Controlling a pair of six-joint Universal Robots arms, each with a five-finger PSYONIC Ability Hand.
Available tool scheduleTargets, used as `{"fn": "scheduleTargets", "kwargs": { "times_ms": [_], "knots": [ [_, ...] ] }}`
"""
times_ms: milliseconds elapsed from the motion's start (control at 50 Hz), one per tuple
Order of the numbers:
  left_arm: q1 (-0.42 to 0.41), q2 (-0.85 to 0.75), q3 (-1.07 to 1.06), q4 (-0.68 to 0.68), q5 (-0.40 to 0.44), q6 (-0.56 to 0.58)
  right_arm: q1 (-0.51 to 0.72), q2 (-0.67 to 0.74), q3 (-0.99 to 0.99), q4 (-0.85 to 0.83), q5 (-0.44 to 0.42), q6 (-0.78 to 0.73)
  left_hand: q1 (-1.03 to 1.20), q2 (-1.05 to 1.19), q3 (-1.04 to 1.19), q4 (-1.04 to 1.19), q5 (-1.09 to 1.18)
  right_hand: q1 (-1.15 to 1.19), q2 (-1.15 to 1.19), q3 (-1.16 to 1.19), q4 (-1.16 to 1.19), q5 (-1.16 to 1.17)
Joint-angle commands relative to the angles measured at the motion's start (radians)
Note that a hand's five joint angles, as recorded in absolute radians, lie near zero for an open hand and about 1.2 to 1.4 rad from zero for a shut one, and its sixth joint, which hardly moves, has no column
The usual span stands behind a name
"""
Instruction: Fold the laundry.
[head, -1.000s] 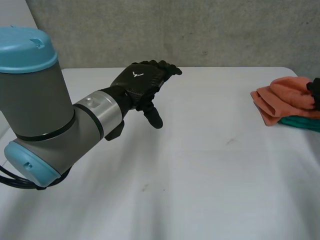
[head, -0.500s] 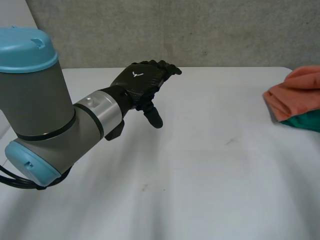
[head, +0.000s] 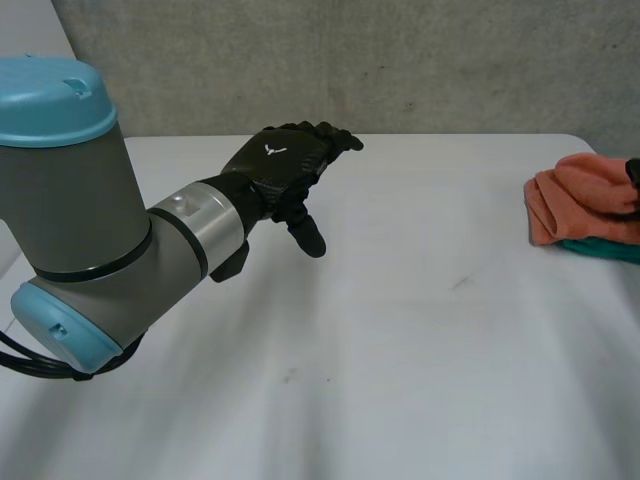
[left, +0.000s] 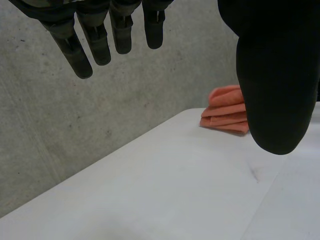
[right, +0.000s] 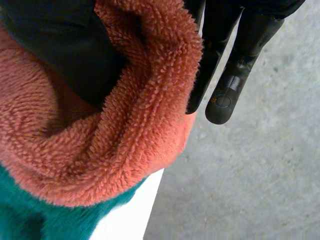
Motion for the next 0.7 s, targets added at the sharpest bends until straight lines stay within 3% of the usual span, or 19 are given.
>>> {"fn": "scheduleTargets", "kwargs": {
  "times_ms": [20,40,60,100,140,320,500,580,640,700],
  "knots": [
    [0.0,-0.001,-0.003,0.0,0.0,-0.002,0.003,0.054,-0.006,0.051,0.091,-0.011,0.001,-0.01,-0.016,-0.009,-0.028,0.241,0.04,0.017,0.004,0.042],
    [0.0,-0.001,-0.001,0.0,0.0,-0.002,0.004,0.054,-0.007,0.065,0.095,-0.008,0.001,-0.01,-0.016,-0.009,-0.028,0.158,-0.042,-0.065,-0.079,-0.04],
    [0.0,-0.001,-0.003,0.0,0.0,-0.002,0.01,0.046,-0.006,0.096,0.102,-0.005,0.001,-0.01,-0.016,-0.009,-0.028,-0.162,-0.363,-0.386,-0.399,-0.361],
    [0.0,-0.001,-0.003,0.0,0.0,-0.002,0.017,0.028,0.005,0.113,0.096,0.007,0.001,-0.01,-0.016,-0.009,-0.028,-0.571,-0.772,-0.795,-0.808,-0.77],
    [0.0,0.0,-0.003,-0.002,0.0,-0.002,0.017,-0.015,0.02,0.118,0.096,0.025,0.001,-0.01,-0.016,-0.009,-0.028,-0.781,-0.981,-1.004,-1.018,-0.979],
    [0.0,0.016,-0.016,0.0,0.0,-0.002,0.009,-0.269,0.141,0.125,0.064,0.217,0.001,-0.01,-0.016,-0.009,-0.028,-0.781,-0.981,-1.004,-1.018,-0.979],
    [0.009,0.048,-0.033,-0.002,0.0,-0.002,-0.078,-0.411,0.289,0.225,0.012,0.234,0.001,-0.01,-0.016,-0.009,-0.028,-0.781,-0.981,-1.004,-1.018,-0.979],
    [0.024,0.077,-0.055,0.0,0.0,-0.002,-0.121,-0.42,0.307,0.314,0.016,0.164,0.001,-0.01,-0.016,-0.009,-0.028,-0.781,-0.981,-1.004,-1.018,-0.979],
    [0.034,0.106,-0.075,0.0,0.0,-0.002,-0.172,-0.414,0.306,0.372,0.045,-0.019,-0.002,-0.013,-0.019,-0.012,-0.031,-0.781,-0.981,-1.004,-1.018,-0.979],
    [0.044,0.138,-0.093,0.003,0.002,-0.002,-0.207,-0.418,0.281,0.38,0.154,-0.204,-0.005,-0.016,-0.022,-0.015,-0.033,-0.781,-0.981,-1.004,-1.018,-0.979]
  ]
}}
